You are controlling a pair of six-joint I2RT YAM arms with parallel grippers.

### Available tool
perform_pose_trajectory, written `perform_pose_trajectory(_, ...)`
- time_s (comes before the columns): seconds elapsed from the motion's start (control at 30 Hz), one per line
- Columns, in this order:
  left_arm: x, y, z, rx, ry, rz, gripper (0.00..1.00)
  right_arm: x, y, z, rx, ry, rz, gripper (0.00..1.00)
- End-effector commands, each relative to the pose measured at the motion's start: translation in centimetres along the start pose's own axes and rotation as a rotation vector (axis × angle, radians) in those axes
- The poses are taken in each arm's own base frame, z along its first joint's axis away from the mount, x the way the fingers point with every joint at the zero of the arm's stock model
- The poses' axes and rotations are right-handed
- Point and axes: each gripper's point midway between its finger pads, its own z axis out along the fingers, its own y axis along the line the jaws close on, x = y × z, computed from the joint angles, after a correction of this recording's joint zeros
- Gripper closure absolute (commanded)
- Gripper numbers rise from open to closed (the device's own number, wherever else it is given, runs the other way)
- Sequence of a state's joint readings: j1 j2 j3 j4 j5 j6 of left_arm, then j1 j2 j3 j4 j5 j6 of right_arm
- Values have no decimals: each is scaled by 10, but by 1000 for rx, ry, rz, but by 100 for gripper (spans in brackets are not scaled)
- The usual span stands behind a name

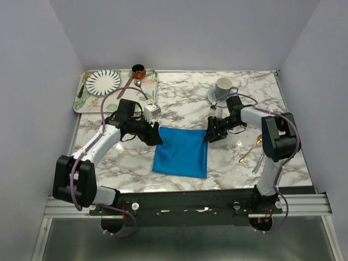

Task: Fold the napkin into a case and place the utensils inside
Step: Pick up the lower triangle-folded napkin from the center of the board.

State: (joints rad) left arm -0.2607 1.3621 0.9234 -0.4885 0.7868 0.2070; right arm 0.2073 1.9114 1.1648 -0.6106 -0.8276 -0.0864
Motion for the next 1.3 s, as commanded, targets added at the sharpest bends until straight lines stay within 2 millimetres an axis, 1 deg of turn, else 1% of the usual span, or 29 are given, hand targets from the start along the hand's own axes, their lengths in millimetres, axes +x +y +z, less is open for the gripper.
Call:
perform_pose_trajectory(0.0,-2,0,3,31,-11,-19,29,-12,-4,13,-61,-49,38,38)
perform_pose_trajectory(0.03,0,1,4,31,-4,-17,30,-8,-7,16,-62,-38,52,40)
perform_pose_trajectory(0.17,2,5,5,23,6,-22,30,1,-15,21,-38,-33,55,41)
perform_pose_trajectory(0.27,4,10,6,14,6,-39,30,-1,-20,21,-9,-49,66,44)
perform_pose_trajectory(0.3,5,11,6,12,5,-45,30,-2,-22,21,1,-53,65,47)
perform_pose_trajectory(0.37,5,11,6,10,1,-51,30,-2,-25,22,17,-53,72,50)
perform_pose_trajectory(0.4,5,11,6,10,-1,-54,30,-3,-26,22,24,-54,73,53)
perform_pose_trajectory(0.57,5,14,4,0,-2,-57,30,-1,-32,20,85,-51,73,62)
perform_pose_trajectory(0.77,4,18,3,-10,-11,-56,31,1,-38,20,194,-31,60,63)
perform_pose_trajectory(0.8,4,20,2,-14,-12,-57,31,1,-38,20,205,-28,58,69)
perform_pose_trajectory(0.87,3,21,2,-17,-18,-53,31,1,-39,21,231,-19,57,74)
perform_pose_trajectory(0.9,4,21,2,-18,-17,-56,31,1,-37,22,231,-18,54,85)
perform_pose_trajectory(0.97,4,22,1,-22,-21,-58,31,3,-39,22,254,-8,59,97)
perform_pose_trajectory(1.0,5,22,0,-25,-22,-59,31,2,-39,22,257,-8,58,99)
perform_pose_trajectory(1.03,4,23,0,-25,-26,-57,31,3,-38,22,257,-8,57,99)
perform_pose_trajectory(1.07,3,23,0,-25,-29,-55,31,5,-37,21,253,-2,67,97)
perform_pose_trajectory(1.1,4,24,0,-26,-29,-57,31,4,-35,21,245,0,70,81)
perform_pose_trajectory(1.17,4,25,0,-28,-31,-54,31,7,-27,19,215,15,77,58)
perform_pose_trajectory(1.2,5,25,0,-27,-29,-53,31,8,-23,18,201,17,78,42)
perform_pose_trajectory(1.27,4,26,0,-26,-28,-51,31,9,-14,13,178,21,76,32)
